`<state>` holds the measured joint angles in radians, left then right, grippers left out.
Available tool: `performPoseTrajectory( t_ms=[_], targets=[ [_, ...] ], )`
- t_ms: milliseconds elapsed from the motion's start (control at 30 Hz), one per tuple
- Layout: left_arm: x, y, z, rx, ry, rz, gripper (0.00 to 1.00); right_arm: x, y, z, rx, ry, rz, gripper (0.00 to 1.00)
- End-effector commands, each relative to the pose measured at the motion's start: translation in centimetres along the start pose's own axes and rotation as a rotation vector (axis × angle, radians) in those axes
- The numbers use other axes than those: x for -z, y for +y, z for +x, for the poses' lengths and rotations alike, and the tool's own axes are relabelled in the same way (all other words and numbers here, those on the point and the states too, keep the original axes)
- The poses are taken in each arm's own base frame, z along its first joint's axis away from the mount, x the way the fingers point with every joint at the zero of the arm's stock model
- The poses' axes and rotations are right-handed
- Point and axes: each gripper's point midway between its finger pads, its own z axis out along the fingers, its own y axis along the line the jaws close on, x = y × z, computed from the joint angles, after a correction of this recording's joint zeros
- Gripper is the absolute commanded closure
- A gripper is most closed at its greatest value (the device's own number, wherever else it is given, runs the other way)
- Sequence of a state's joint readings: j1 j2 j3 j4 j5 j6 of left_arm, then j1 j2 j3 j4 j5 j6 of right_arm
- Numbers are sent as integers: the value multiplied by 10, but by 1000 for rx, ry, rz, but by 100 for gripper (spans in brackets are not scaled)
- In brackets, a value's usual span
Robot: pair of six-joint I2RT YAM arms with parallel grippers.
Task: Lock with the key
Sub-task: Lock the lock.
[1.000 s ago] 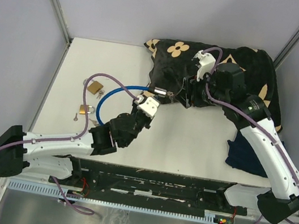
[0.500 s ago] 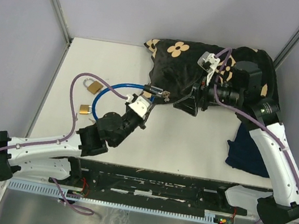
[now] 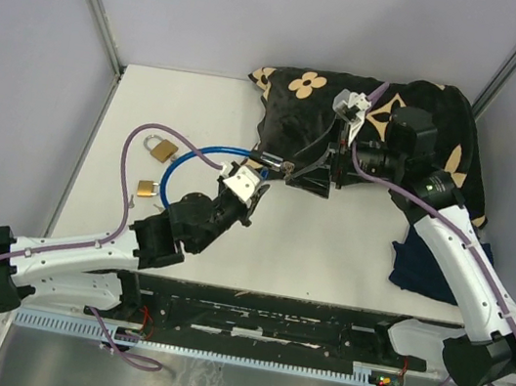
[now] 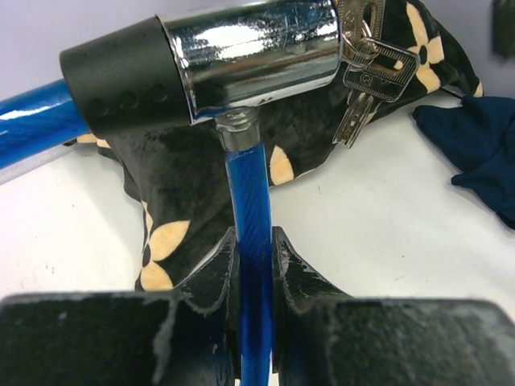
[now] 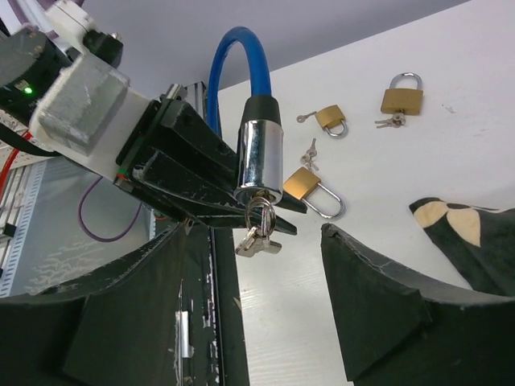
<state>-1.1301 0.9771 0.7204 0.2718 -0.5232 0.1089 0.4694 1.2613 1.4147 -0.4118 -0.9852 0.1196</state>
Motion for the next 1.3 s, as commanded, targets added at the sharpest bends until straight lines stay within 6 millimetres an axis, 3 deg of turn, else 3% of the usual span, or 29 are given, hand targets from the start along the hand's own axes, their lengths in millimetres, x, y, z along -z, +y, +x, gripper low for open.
performPoseTrajectory(
  t_ms=[0,267,400,567,933,1267],
  targets=[
    [-3,6,-49,143,-100,-45,97,-8,-7,-3,59,-48,0,26],
    [-6,4,-54,177,-99,-48,97,-15,-12,-5,73,-101,-12,32],
    [-8,3,-54,178,-95,-47,97,-18,-8,-11,67,-133,-47,41],
    [-10,8,-55,174,-93,-81,97,-19,-7,-3,69,-104,-46,53],
    [-9,12,-59,170,-100,-102,97,-14,-11,15,42,-47,8,42],
    [-10,9,-62,196,-105,-90,97,-20,-9,5,20,-100,-30,55]
  ],
)
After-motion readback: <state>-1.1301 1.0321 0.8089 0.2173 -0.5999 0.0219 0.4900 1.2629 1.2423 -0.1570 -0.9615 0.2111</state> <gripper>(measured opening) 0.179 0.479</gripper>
